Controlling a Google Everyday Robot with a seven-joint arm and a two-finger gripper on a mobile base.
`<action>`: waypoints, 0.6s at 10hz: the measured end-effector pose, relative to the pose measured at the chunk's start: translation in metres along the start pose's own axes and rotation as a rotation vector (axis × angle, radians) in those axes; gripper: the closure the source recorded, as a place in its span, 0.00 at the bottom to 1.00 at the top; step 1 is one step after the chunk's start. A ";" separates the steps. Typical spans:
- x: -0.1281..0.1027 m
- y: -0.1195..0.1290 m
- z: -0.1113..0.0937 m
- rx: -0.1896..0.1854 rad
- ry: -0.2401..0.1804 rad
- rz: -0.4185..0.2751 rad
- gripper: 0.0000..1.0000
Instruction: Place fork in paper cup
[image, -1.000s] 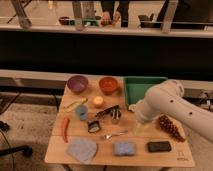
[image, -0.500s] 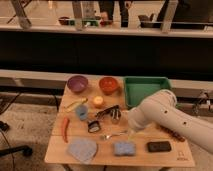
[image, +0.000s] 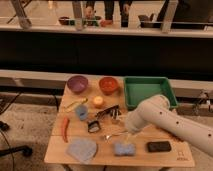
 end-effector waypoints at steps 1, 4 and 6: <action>0.002 -0.001 0.006 -0.009 -0.004 0.001 0.20; 0.005 -0.001 0.010 -0.016 -0.006 0.006 0.20; 0.004 -0.001 0.010 -0.017 -0.006 0.004 0.20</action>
